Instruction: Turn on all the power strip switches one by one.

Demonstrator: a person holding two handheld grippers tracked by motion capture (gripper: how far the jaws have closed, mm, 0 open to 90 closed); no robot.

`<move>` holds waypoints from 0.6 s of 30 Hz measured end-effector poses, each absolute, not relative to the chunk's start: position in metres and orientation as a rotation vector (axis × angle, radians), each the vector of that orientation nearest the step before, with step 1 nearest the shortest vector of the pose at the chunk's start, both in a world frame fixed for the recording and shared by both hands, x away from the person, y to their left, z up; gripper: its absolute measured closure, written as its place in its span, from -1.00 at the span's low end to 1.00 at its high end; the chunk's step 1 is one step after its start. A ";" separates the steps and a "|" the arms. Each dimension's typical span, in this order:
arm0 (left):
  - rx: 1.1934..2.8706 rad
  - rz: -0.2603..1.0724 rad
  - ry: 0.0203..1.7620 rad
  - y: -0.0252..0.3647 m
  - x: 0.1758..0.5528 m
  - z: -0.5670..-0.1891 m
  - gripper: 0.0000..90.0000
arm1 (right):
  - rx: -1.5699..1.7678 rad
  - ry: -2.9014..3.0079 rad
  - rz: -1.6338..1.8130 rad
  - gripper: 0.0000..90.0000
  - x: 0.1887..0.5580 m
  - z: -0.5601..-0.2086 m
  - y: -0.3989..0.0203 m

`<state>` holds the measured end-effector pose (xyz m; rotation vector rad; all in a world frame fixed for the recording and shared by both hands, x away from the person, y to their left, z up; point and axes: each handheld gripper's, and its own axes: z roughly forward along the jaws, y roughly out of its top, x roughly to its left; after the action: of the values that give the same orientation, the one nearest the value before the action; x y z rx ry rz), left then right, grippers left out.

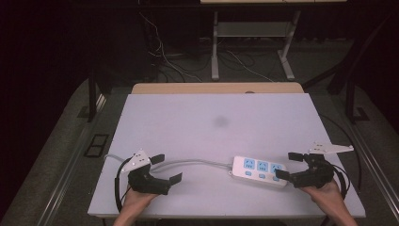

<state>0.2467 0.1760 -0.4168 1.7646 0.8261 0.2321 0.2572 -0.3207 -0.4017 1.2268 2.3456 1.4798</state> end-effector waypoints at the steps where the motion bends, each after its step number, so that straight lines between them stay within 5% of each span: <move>1: 1.765 0.232 0.826 0.176 0.247 -0.417 -1.00 | 1.228 2.350 1.478 -0.98 0.257 -0.401 -0.320; 18: 1.765 0.230 0.830 0.176 0.249 -0.419 -1.00 | 1.180 2.485 1.337 -0.98 0.270 -0.393 -0.318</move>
<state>0.2488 0.1756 -0.4187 1.7645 0.8299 0.2305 0.2703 -0.3180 -0.3926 1.1803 2.4846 1.3374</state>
